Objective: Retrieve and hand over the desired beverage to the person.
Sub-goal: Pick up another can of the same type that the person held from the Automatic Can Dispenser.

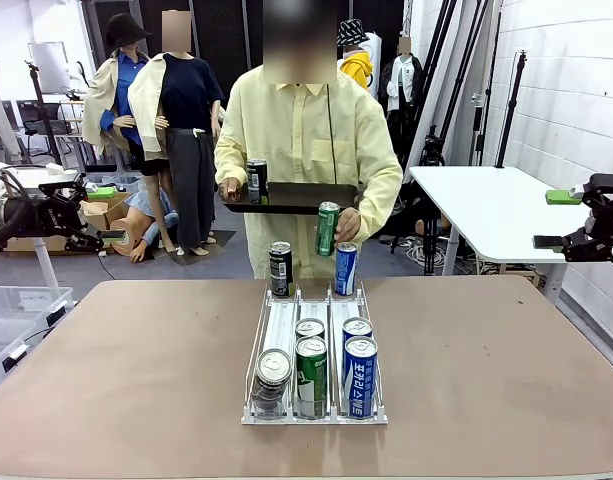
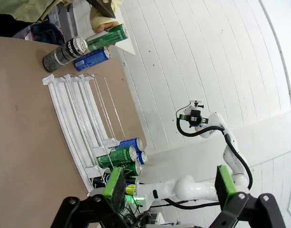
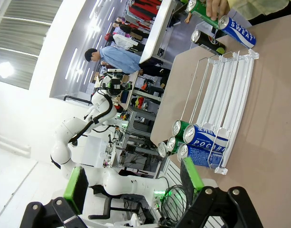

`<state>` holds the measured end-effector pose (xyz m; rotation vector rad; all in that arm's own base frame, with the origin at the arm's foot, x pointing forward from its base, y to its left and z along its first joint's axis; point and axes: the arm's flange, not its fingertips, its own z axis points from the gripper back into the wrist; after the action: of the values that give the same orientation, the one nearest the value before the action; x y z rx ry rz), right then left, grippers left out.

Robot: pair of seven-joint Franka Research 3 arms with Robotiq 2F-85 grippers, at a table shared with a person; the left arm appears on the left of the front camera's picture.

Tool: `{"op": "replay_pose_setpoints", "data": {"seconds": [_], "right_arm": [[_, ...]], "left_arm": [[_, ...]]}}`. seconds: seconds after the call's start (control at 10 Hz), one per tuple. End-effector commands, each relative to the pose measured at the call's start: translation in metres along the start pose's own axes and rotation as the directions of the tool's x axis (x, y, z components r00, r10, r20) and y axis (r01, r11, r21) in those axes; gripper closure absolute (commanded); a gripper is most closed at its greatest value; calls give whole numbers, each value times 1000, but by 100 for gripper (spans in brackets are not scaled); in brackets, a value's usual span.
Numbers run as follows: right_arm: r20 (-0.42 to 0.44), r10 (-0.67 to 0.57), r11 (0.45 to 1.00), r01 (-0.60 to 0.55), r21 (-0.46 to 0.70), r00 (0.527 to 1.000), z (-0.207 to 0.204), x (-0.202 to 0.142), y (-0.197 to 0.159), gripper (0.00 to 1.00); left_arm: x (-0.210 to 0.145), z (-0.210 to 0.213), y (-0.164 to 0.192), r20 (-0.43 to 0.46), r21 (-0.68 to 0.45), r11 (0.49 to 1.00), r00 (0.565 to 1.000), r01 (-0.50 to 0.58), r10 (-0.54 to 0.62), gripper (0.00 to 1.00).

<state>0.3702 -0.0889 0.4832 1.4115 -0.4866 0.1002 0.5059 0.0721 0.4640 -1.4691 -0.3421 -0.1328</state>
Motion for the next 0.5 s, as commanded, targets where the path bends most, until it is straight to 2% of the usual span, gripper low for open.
{"op": "replay_pose_setpoints", "data": {"seconds": [0.0,0.4], "right_arm": [[-1,-7,1000,7,11,1000,0,0,1,0],[-1,-7,1000,7,11,1000,0,0,1,0]], "left_arm": [[-1,0,-1,4,10,1000,1000,1,-1,0],[-1,0,-1,4,10,1000,1000,1,-1,0]]}}
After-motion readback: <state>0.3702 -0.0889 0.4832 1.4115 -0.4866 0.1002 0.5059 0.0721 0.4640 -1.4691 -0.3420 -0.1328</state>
